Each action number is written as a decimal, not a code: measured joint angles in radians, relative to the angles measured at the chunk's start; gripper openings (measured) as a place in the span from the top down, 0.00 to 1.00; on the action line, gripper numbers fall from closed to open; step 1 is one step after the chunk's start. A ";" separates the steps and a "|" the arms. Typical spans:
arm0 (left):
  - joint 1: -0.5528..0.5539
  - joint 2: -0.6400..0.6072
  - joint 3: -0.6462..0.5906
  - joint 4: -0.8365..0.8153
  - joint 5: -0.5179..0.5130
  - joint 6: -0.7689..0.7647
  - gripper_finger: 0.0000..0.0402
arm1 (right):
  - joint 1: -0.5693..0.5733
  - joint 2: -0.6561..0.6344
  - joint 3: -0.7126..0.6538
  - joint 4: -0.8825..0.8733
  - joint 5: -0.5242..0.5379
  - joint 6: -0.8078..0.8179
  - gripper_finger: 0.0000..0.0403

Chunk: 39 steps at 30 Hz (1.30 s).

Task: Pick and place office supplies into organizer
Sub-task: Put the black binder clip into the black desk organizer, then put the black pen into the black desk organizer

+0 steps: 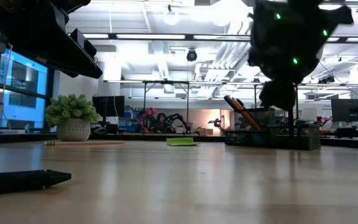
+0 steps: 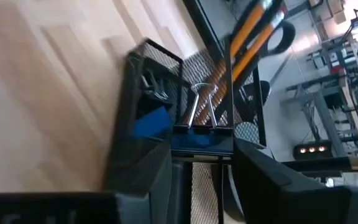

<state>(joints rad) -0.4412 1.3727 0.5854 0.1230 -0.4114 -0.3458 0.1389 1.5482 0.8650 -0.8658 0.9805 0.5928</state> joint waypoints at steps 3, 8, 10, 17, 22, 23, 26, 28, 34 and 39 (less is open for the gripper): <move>0.000 0.000 0.000 0.001 0.000 0.001 0.83 | -0.022 -0.074 -0.104 0.182 0.011 -0.087 0.61; 0.000 0.000 0.000 0.001 0.000 0.001 0.83 | -0.070 -0.160 -0.220 0.466 -0.052 -0.249 0.62; 0.000 0.000 0.000 0.006 0.000 0.001 0.83 | -0.101 -0.176 -0.238 0.521 -0.087 -0.282 0.65; 0.001 0.000 0.000 0.009 0.000 0.001 0.83 | -0.214 -0.168 -0.246 0.569 -0.163 -0.323 0.66; 0.001 0.000 0.000 0.009 -0.001 0.001 0.83 | -0.257 -0.168 -0.245 0.602 -0.181 -0.334 0.57; 0.001 0.000 0.000 0.009 -0.001 0.001 0.83 | -0.261 -0.168 -0.245 0.615 -0.190 -0.342 0.56; 0.001 0.000 0.000 0.009 -0.001 0.001 0.83 | -0.265 -0.168 -0.245 0.645 -0.220 -0.350 0.53; 0.001 0.000 0.000 0.009 -0.001 0.001 0.83 | -0.264 -0.168 -0.245 0.653 -0.222 -0.350 0.52; 0.001 0.000 0.000 0.009 -0.001 0.001 0.83 | -0.263 -0.168 -0.245 0.654 -0.242 -0.346 0.54; 0.001 0.009 0.000 0.006 0.003 -0.003 0.83 | -0.263 -0.168 -0.245 0.654 -0.366 -0.307 0.56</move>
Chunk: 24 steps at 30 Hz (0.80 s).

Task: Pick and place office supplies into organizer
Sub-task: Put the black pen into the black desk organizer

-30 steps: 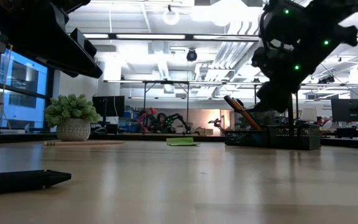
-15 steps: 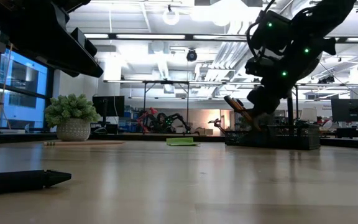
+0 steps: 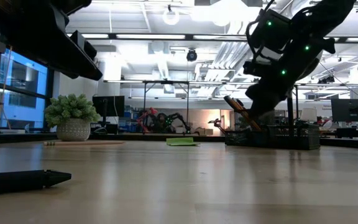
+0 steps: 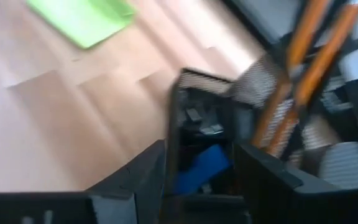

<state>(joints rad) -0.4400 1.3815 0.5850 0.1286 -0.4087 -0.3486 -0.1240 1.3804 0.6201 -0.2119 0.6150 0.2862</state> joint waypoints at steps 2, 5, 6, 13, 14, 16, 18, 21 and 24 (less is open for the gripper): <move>0.000 0.000 0.000 0.006 0.032 -0.018 0.83 | 0.001 0.000 0.000 0.000 -0.074 0.018 0.57; -0.001 0.000 0.000 0.036 0.126 -0.026 0.83 | 0.023 0.000 0.000 0.003 -0.193 0.035 0.58; -0.002 -0.001 0.000 0.047 0.171 -0.030 0.83 | 0.038 0.000 0.000 0.008 -0.234 0.031 0.58; -0.080 -0.001 0.003 0.056 0.267 -0.105 0.83 | 0.250 0.000 0.001 0.233 -0.318 -0.037 0.61; -0.098 -0.001 0.003 0.057 0.267 -0.106 0.83 | 0.281 0.000 0.001 0.273 -0.316 -0.049 0.61; -0.130 -0.001 0.003 0.062 0.267 -0.117 0.83 | 0.335 0.000 0.001 0.337 -0.309 -0.064 0.62; -0.164 -0.001 0.003 0.063 0.246 -0.138 0.83 | 0.376 0.000 0.001 0.378 -0.291 -0.065 0.62; -0.215 -0.001 0.003 0.063 0.200 -0.155 0.83 | 0.421 0.000 0.001 0.389 -0.241 -0.052 0.62; -0.252 -0.001 0.003 0.063 0.189 -0.164 0.83 | 0.448 0.000 0.001 0.383 -0.191 -0.051 0.62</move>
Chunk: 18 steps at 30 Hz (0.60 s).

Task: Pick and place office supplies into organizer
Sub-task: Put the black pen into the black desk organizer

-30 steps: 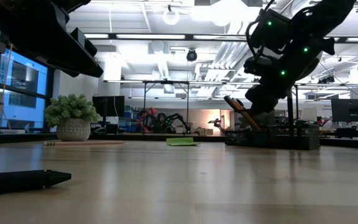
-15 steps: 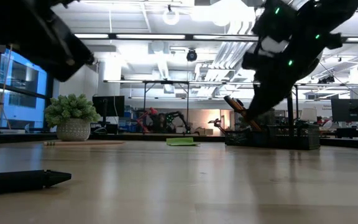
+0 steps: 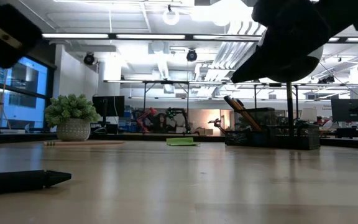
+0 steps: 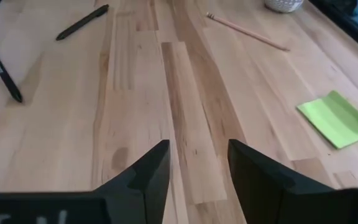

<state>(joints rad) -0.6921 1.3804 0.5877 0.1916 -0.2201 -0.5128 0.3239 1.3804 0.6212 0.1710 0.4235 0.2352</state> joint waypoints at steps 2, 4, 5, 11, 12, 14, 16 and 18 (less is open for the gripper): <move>-0.011 0.014 0.008 -0.003 -0.001 -0.024 0.83 | 0.010 0.000 0.000 -0.005 0.023 0.000 0.62; -0.020 0.042 0.038 -0.030 -0.007 -0.023 0.83 | 0.013 0.000 0.000 -0.005 0.039 0.000 0.62; -0.022 0.064 0.065 -0.045 -0.011 -0.018 0.83 | 0.013 0.000 0.000 -0.006 0.041 0.000 0.62; -0.022 0.222 0.317 -0.350 -0.007 0.035 0.83 | 0.012 0.000 0.000 -0.009 0.042 0.011 0.62; -0.022 0.244 0.361 -0.416 -0.007 0.022 0.83 | 0.013 0.000 0.000 -0.010 0.040 0.018 0.62; -0.022 0.293 0.443 -0.532 0.009 -0.025 0.83 | 0.016 0.000 0.000 -0.014 0.035 0.031 0.62; -0.021 0.335 0.506 -0.613 0.036 -0.065 0.82 | 0.022 0.000 0.000 -0.017 0.034 0.035 0.62; -0.022 0.376 0.554 -0.636 0.055 -0.102 0.80 | 0.027 0.000 0.000 -0.016 0.035 0.032 0.62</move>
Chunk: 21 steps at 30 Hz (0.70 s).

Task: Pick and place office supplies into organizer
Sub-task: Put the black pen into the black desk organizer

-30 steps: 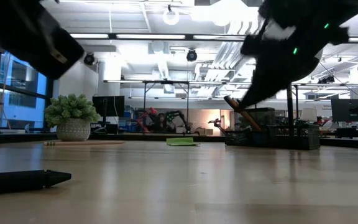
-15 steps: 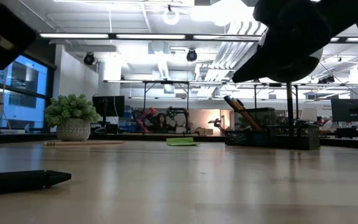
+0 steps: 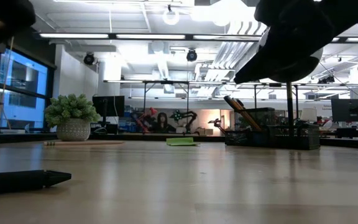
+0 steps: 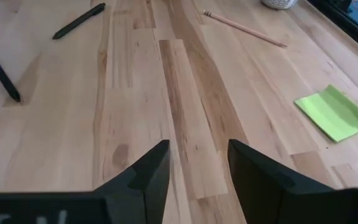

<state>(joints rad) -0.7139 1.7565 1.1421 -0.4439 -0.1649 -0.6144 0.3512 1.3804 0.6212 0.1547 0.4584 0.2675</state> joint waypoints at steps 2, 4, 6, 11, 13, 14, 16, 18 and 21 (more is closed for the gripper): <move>0.000 0.036 0.035 -0.027 0.010 -0.024 0.75 | 0.004 0.000 0.000 -0.001 0.009 -0.005 0.62; 0.001 0.068 0.064 -0.026 0.019 -0.061 0.69 | 0.004 0.000 0.000 -0.002 0.021 -0.006 0.62; 0.009 0.089 0.084 -0.033 0.025 -0.110 0.62 | 0.004 0.000 0.000 -0.003 0.031 -0.006 0.62; 0.046 0.128 0.095 -0.023 0.085 -0.205 0.45 | 0.004 0.000 -0.001 -0.011 0.039 -0.021 0.62; 0.050 0.131 0.087 -0.047 0.080 -0.241 0.41 | 0.004 0.001 -0.001 -0.011 0.033 -0.022 0.62; 0.051 0.132 0.085 -0.054 0.078 -0.256 0.39 | 0.004 0.001 -0.001 -0.011 0.033 -0.021 0.62; 0.059 0.148 0.087 -0.055 0.080 -0.270 0.37 | 0.005 0.001 -0.001 -0.011 0.033 -0.017 0.62; 0.058 0.150 0.083 -0.090 0.084 -0.273 0.36 | 0.005 0.001 -0.001 -0.009 0.033 -0.017 0.62; 0.059 0.160 0.087 -0.078 0.080 -0.269 0.37 | 0.005 0.001 -0.001 -0.005 0.034 -0.016 0.62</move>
<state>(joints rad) -0.6548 1.9167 1.2287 -0.5216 -0.0851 -0.8831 0.3565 1.3811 0.6201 0.1498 0.4919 0.2510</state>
